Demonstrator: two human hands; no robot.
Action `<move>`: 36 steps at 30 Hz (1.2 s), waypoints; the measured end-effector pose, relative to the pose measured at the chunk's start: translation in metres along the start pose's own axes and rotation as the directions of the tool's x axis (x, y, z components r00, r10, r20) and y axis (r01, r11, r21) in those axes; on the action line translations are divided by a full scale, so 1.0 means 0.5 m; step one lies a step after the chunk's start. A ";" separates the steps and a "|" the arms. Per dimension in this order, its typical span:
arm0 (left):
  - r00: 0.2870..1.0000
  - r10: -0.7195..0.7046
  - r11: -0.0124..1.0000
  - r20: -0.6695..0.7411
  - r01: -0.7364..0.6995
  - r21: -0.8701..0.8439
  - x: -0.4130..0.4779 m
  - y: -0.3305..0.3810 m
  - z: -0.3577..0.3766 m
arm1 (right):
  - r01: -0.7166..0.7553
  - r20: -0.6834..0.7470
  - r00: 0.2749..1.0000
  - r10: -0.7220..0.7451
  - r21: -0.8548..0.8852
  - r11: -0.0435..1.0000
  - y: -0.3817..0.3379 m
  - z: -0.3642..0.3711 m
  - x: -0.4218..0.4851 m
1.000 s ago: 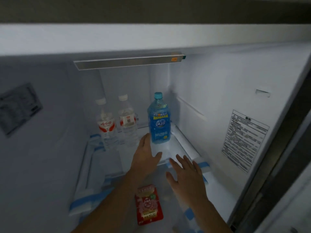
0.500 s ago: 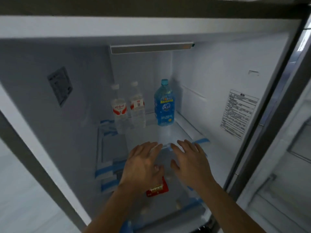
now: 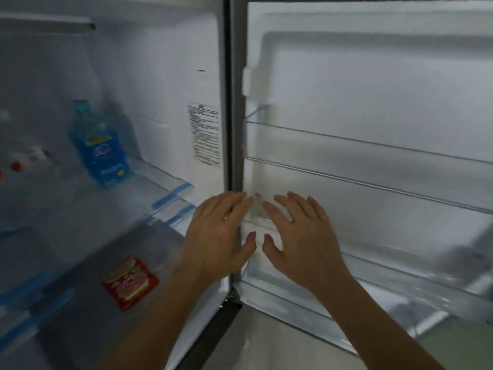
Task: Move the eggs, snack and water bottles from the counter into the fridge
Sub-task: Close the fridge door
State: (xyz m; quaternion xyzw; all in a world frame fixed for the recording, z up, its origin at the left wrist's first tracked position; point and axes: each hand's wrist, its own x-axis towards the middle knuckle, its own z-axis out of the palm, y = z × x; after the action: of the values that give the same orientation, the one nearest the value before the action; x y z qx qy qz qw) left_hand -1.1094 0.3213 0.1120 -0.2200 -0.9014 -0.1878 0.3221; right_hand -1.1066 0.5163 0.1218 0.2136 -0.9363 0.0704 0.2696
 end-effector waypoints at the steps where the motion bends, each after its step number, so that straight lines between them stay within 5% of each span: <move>1: 0.999 0.034 0.999 0.004 -0.034 -0.011 0.013 0.026 0.017 | -0.039 0.006 0.999 0.039 -0.022 0.999 0.023 -0.014 -0.020; 13: 0.953 0.250 0.959 0.168 -0.220 -0.179 0.006 0.365 0.163 | -0.307 -0.018 0.951 0.308 -0.158 0.938 0.261 -0.148 -0.301; 26: 0.944 0.143 0.989 0.297 -0.123 -0.085 -0.040 0.407 0.140 | -0.295 0.030 0.953 0.302 -0.140 0.945 0.221 -0.170 -0.385; 32: 0.949 0.141 0.986 0.281 -0.110 -0.123 -0.104 0.387 0.074 | -0.163 -0.137 0.978 0.159 -0.020 0.986 0.158 -0.232 -0.449; 36: 0.978 0.046 0.994 0.203 -0.024 -0.109 -0.169 0.400 0.022 | -0.124 -0.334 0.933 0.130 0.041 0.991 0.137 -0.299 -0.508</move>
State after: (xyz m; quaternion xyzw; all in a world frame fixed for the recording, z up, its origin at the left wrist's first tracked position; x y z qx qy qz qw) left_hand -0.9527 0.4697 0.0873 -0.2707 -0.9146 -0.2062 0.2186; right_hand -0.8716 0.7067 0.1112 0.1401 -0.8877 0.1322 0.4182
